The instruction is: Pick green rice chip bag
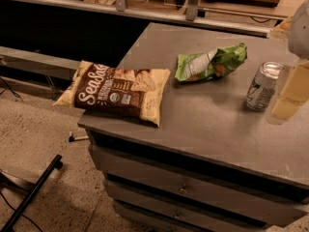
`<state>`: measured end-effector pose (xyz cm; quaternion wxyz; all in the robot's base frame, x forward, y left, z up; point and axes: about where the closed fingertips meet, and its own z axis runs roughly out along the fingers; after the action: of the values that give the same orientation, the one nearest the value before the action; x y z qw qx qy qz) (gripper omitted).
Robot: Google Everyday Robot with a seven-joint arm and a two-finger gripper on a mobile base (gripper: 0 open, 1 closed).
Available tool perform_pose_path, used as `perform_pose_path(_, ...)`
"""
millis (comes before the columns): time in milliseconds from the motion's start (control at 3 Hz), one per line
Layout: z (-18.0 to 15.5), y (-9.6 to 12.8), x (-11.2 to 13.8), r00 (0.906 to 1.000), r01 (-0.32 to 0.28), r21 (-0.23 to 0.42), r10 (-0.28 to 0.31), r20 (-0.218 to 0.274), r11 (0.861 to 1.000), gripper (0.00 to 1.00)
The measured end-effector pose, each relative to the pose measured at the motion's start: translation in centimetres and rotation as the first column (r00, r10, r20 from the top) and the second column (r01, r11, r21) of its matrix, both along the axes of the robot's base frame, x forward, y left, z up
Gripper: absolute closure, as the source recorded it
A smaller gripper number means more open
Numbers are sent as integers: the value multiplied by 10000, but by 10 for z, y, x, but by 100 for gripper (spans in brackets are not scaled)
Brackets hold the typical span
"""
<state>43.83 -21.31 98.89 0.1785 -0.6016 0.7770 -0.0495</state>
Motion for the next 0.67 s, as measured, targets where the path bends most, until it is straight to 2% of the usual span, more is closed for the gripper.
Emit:
perform_pose_path(333, 0, 0, 0, 10000, 0, 0, 0, 2, 10000, 0)
perform_pose_path(667, 1, 15, 11, 9976, -657, 127, 654, 215, 9978, 0)
